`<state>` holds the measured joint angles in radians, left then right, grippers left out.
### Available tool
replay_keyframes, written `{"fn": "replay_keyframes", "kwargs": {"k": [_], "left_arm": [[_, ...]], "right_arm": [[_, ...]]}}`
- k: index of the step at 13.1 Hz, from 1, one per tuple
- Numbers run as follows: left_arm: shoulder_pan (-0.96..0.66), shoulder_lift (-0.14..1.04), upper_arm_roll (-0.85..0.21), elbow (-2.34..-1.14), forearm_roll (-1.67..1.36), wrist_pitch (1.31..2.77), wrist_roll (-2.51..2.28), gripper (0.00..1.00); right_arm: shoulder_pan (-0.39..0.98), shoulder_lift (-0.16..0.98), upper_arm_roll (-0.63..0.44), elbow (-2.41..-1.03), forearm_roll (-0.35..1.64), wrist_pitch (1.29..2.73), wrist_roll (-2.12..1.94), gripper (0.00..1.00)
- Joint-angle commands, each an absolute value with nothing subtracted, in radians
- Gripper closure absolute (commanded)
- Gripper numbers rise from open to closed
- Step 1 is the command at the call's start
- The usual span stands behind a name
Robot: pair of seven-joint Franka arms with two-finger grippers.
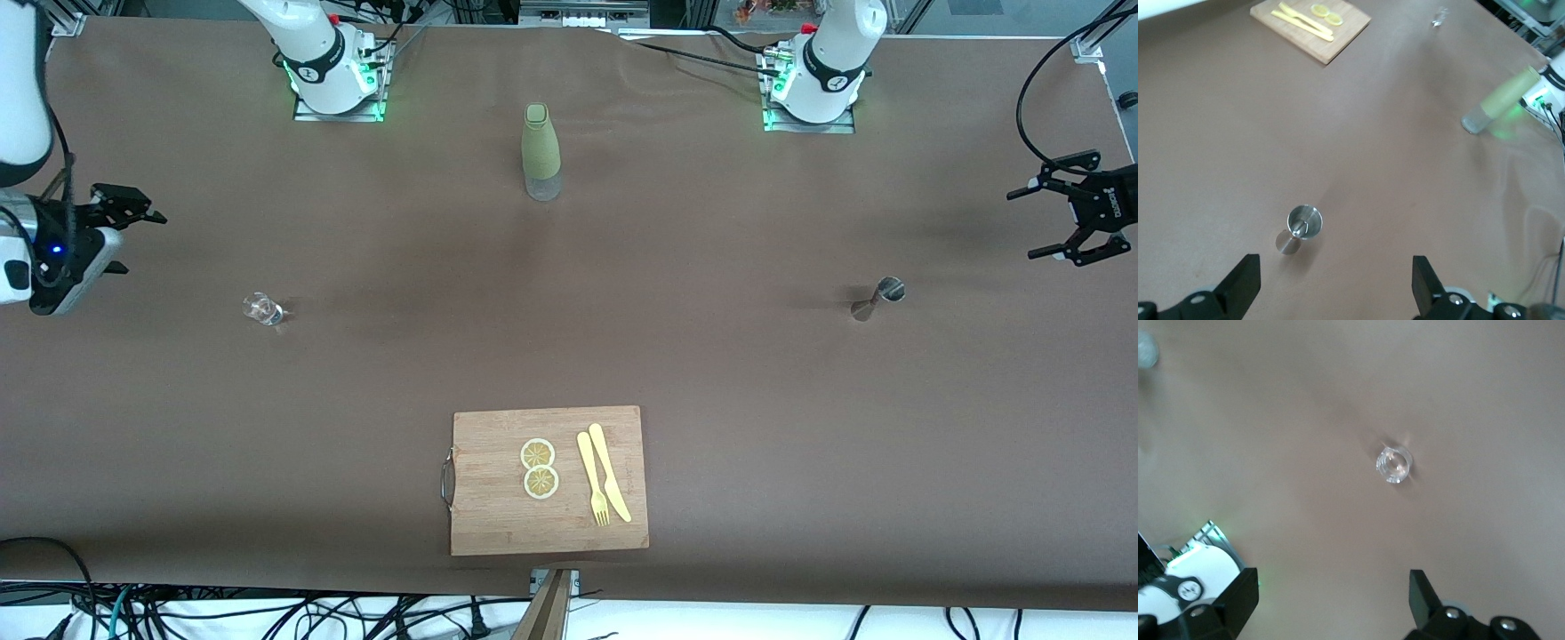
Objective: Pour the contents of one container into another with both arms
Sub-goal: 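Lower the right gripper around the glass cup while the left gripper surrounds the jigger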
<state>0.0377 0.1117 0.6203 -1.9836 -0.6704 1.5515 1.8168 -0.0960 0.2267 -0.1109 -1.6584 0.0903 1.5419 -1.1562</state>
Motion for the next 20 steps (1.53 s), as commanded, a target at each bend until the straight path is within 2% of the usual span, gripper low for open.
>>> {"fn": "replay_keyframes", "kwargs": {"k": [1,3,8,11,14,20], "left_arm": [[0.070,0.109,0.643,-2.028,-0.738,1.545,2.055,0.00],[0.122,0.135,0.669,-2.115,-0.872,1.548,2.248,0.00],[0.127,0.285,0.664,-2.154,-0.961,1.519,2.449,0.00],[0.110,0.475,0.588,-2.152,-1.142,1.522,2.641,0.00],[0.120,0.576,0.520,-2.135,-1.221,1.537,2.784,0.00],[0.215,0.592,0.520,-2.132,-1.120,1.430,2.921,0.00]], "right_arm": [[-0.165,0.230,-0.106,-1.747,0.173,1.629,-1.374,0.00],[-0.231,0.268,-0.106,-1.781,0.250,1.695,-1.571,0.00],[-0.374,0.457,-0.106,-1.781,0.582,1.758,-2.046,0.00],[-0.419,0.552,-0.106,-1.782,0.757,1.759,-2.280,0.00],[-0.445,0.641,-0.106,-1.784,0.889,1.749,-2.459,0.00],[-0.471,0.701,-0.104,-1.899,1.032,1.732,-2.664,0.00]]}}
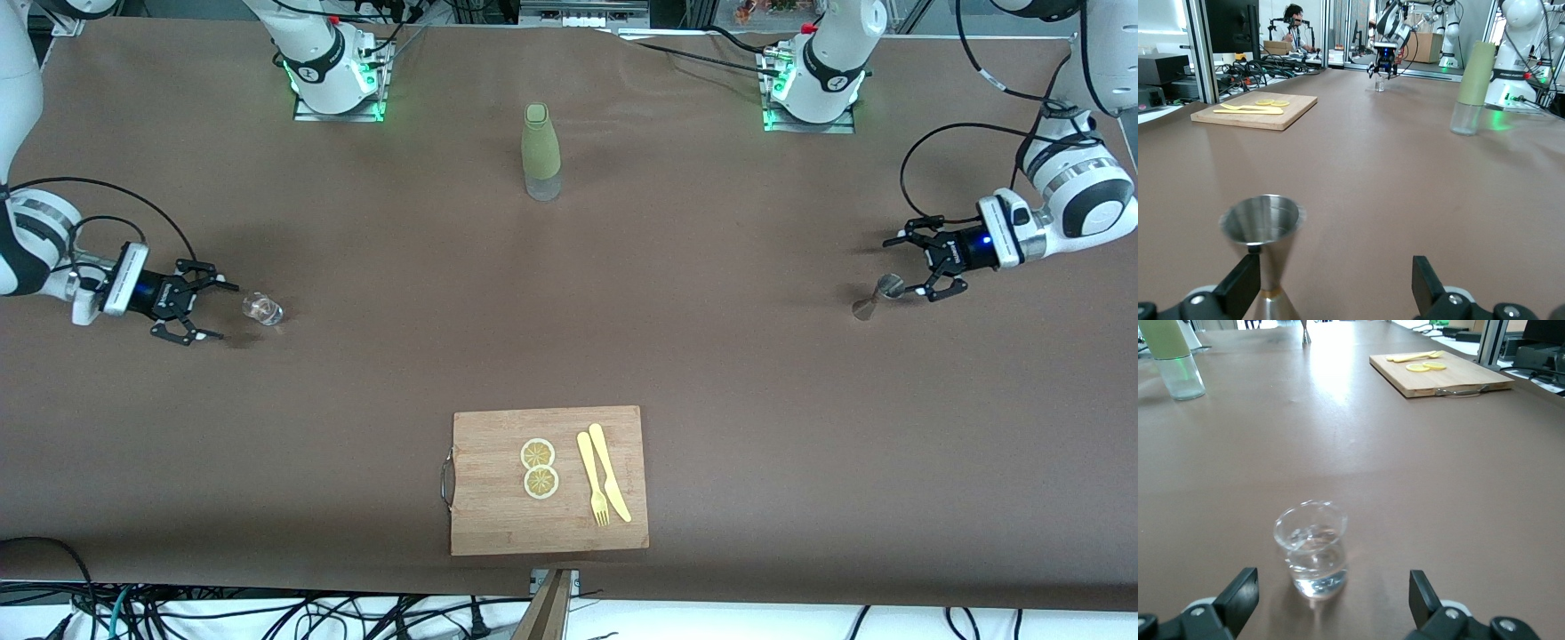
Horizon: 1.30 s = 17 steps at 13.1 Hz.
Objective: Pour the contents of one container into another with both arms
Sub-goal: 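Lower the right gripper around the glass cup while the left gripper surrounds the jigger, then close the right gripper on the glass cup while the left gripper grips the jigger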
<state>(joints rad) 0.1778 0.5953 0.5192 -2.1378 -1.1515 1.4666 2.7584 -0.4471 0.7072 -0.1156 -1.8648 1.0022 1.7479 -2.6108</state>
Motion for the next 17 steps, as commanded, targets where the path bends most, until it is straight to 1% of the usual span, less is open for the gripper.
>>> {"fn": "replay_keyframes", "kwargs": {"k": [1,3,4,5,8,11,15,17], "left_arm": [[0.224,0.592,0.520,-2.128,-1.120,1.430,2.922,0.00],[0.225,0.615,0.517,-2.115,-1.134,1.428,2.968,0.00],[0.238,0.632,0.499,-2.114,-1.143,1.425,2.973,0.00],[0.274,0.640,0.465,-2.099,-1.161,1.424,2.985,0.00],[0.371,0.713,0.358,-2.020,-1.163,1.417,2.993,0.00],[0.376,0.748,0.353,-2.000,-1.167,1.401,3.013,0.00],[0.374,0.862,0.321,-1.878,-1.206,1.358,3.014,0.00],[0.370,0.873,0.313,-1.875,-1.218,1.358,3.014,0.00]], "right_arm": [[-0.471,0.713,-0.104,-1.901,1.060,1.723,-2.683,0.00],[-0.471,0.735,-0.104,-1.927,1.127,1.713,-2.738,0.00],[-0.471,0.739,-0.104,-1.946,1.152,1.713,-2.752,0.00],[-0.471,0.738,-0.104,-1.957,1.158,1.713,-2.757,0.00],[-0.468,0.739,-0.101,-1.980,1.193,1.712,-2.758,0.00],[-0.465,0.747,-0.100,-2.003,1.230,1.715,-2.767,0.00],[-0.451,0.753,-0.094,-2.003,1.258,1.720,-2.770,0.01],[-0.440,0.755,-0.092,-2.000,1.281,1.721,-2.770,0.02]]}}
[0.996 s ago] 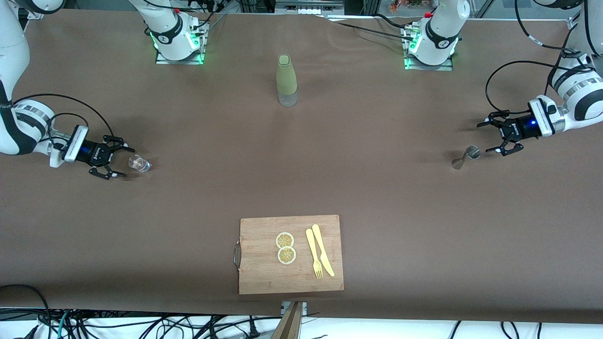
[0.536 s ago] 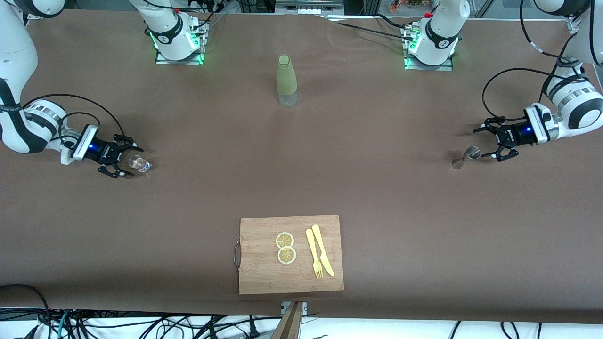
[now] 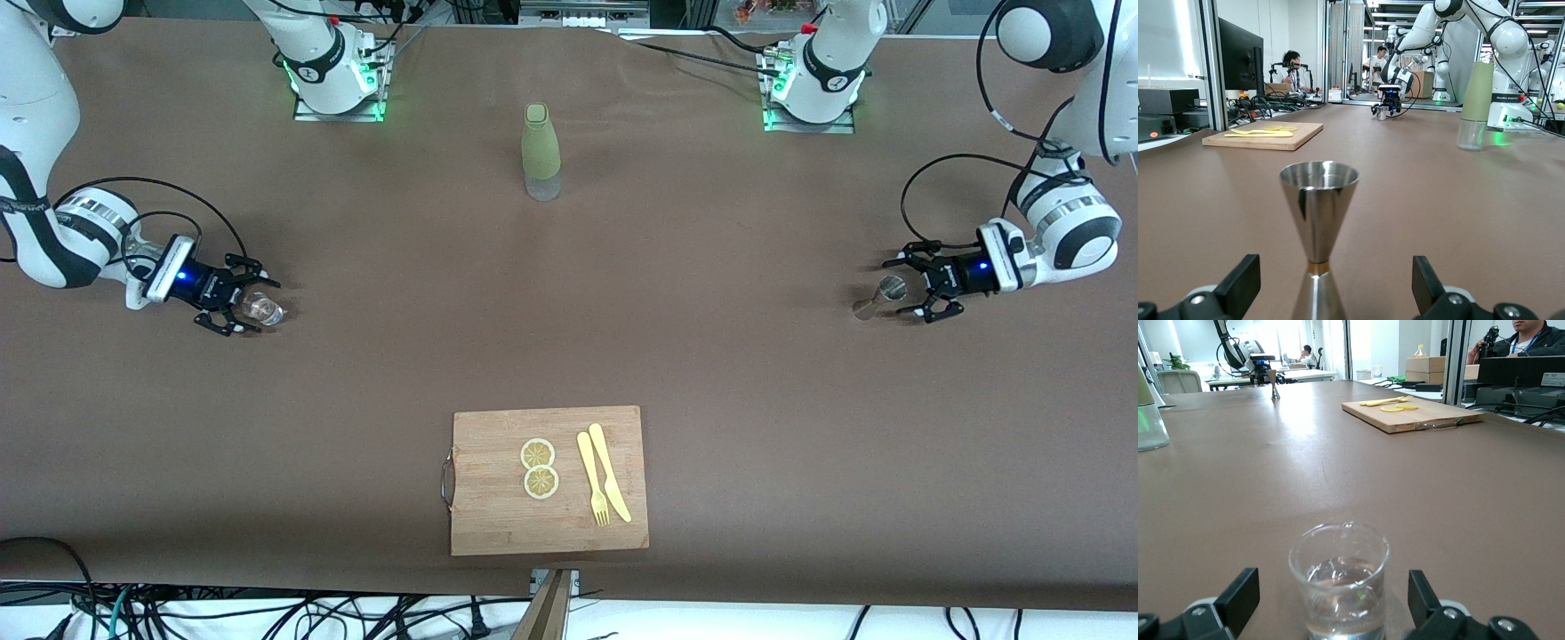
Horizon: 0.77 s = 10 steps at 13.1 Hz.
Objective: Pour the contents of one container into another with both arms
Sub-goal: 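Close the right gripper on the glass cup while the left gripper grips the jigger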
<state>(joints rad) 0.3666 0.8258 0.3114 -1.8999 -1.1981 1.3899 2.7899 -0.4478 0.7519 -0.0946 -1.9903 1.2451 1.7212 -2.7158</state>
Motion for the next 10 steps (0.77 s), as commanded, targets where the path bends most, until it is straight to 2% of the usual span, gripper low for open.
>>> {"fn": "replay_keyframes", "kwargs": {"k": [1,2,3,5,9,10], "left_arm": [[0.371,0.879,0.302,-1.875,-1.229,1.358,3.014,0.00],[0.371,0.887,0.301,-1.867,-1.230,1.356,3.014,0.00],[0.370,0.896,0.301,-1.858,-1.230,1.355,3.014,0.00],[0.370,0.900,0.298,-1.856,-1.230,1.355,3.016,0.00],[0.367,0.900,0.285,-1.850,-1.230,1.353,3.014,0.00],[0.365,0.900,0.284,-1.850,-1.232,1.353,3.014,0.00]], "right_arm": [[-0.437,0.755,-0.094,-2.000,1.285,1.723,-2.770,0.06],[-0.436,0.755,-0.092,-1.996,1.285,1.724,-2.770,0.13],[-0.433,0.755,-0.092,-1.996,1.298,1.726,-2.770,0.25],[-0.420,0.761,-0.092,-1.996,1.315,1.727,-2.770,0.35],[-0.417,0.772,-0.092,-1.990,1.316,1.721,-2.770,0.37],[-0.417,0.773,-0.092,-1.990,1.316,1.720,-2.770,0.45]]}}
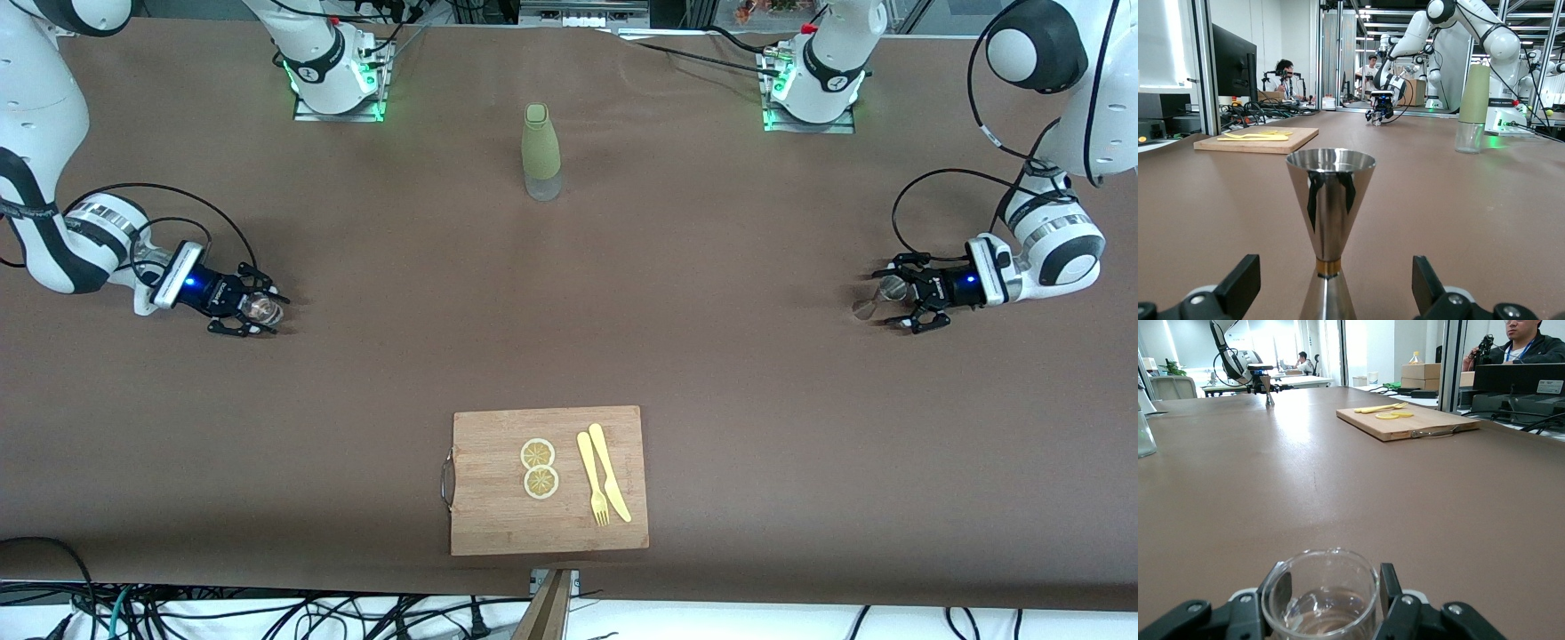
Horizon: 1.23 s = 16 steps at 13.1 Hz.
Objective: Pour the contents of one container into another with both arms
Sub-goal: 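Close the right gripper on the glass cup while the left gripper grips the jigger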
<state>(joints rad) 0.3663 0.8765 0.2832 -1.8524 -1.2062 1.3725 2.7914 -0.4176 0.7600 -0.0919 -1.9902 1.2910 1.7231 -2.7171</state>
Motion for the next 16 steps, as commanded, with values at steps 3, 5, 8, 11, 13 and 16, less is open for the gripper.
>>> {"fn": "replay_keyframes", "kwargs": {"k": [3,5,8,11,13,16], "left_arm": [[0.362,0.900,0.279,-1.850,-1.232,1.353,3.014,0.03],[0.362,0.900,0.279,-1.850,-1.230,1.353,3.014,0.16],[0.362,0.900,0.279,-1.848,-1.229,1.355,3.014,0.50],[0.364,0.900,0.279,-1.833,-1.220,1.355,3.016,0.93],[0.364,0.900,0.279,-1.835,-1.227,1.355,3.013,1.00],[0.330,0.894,0.276,-1.835,-1.236,1.353,2.953,1.00]], "right_arm": [[-0.417,0.776,-0.092,-1.988,1.316,1.715,-2.770,0.67],[-0.419,0.776,-0.094,-1.987,1.316,1.713,-2.761,0.84],[-0.419,0.776,-0.092,-1.980,1.315,1.706,-2.755,0.88],[-0.419,0.776,-0.092,-1.971,1.315,1.691,-2.752,0.93],[-0.417,0.775,-0.091,-1.964,1.316,1.681,-2.749,0.96],[-0.411,0.773,-0.068,-1.931,1.305,1.660,-2.698,1.00]]}}
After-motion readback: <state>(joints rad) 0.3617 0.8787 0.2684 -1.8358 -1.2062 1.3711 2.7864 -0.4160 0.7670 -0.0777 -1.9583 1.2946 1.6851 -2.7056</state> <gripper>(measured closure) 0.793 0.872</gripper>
